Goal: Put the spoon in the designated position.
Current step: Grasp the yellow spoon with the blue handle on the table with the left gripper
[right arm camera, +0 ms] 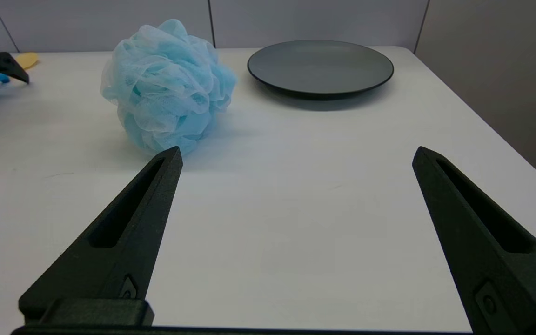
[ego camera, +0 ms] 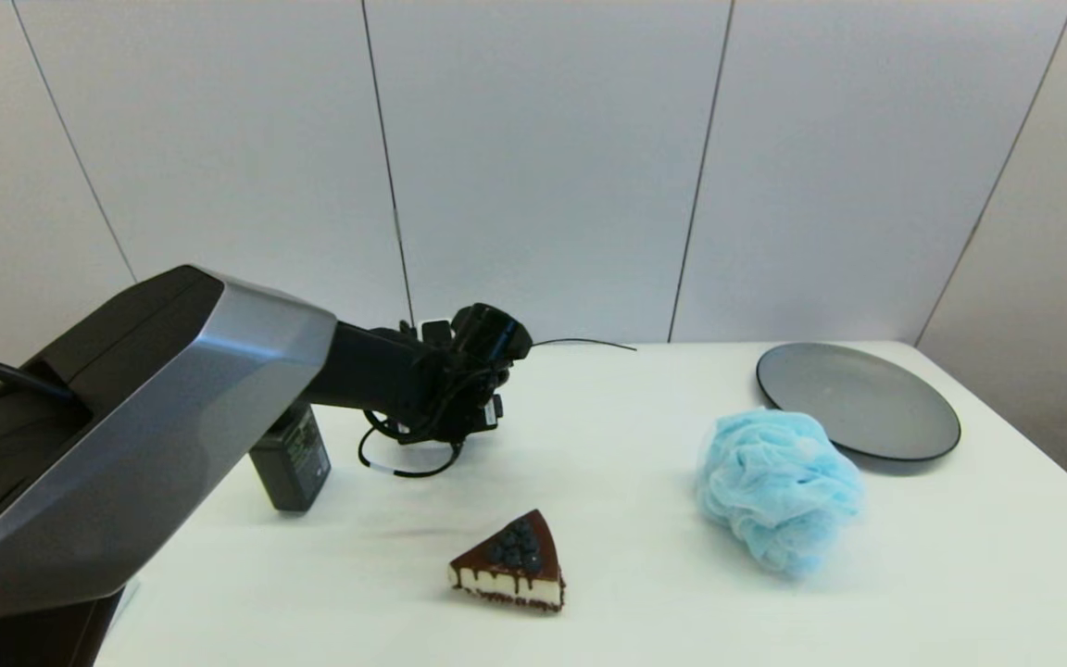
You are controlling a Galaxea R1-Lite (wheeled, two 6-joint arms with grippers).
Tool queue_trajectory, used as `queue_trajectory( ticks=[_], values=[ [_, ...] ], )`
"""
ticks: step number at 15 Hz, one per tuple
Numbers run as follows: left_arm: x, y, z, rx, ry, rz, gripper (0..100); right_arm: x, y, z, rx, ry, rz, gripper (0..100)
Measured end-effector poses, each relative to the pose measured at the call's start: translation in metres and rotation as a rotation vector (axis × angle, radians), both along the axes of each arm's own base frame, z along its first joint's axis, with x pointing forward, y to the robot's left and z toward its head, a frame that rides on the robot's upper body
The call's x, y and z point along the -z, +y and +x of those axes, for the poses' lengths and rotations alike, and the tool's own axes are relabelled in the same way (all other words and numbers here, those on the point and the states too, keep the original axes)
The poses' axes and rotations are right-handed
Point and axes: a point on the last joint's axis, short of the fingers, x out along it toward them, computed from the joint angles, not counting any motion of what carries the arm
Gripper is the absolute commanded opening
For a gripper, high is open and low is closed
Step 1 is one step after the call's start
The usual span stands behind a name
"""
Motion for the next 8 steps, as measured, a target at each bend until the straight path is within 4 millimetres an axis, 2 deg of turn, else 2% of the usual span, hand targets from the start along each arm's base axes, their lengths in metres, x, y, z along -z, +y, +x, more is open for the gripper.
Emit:
queue_trajectory(
  ticks=[8],
  values=[
    [-0.0003, -0.0046, 0.0050, 0.057, -0.007, 0.013, 100, 0.0000, 0.0000, 0.0000, 0.000, 0.000, -0.001, 100]
  ],
)
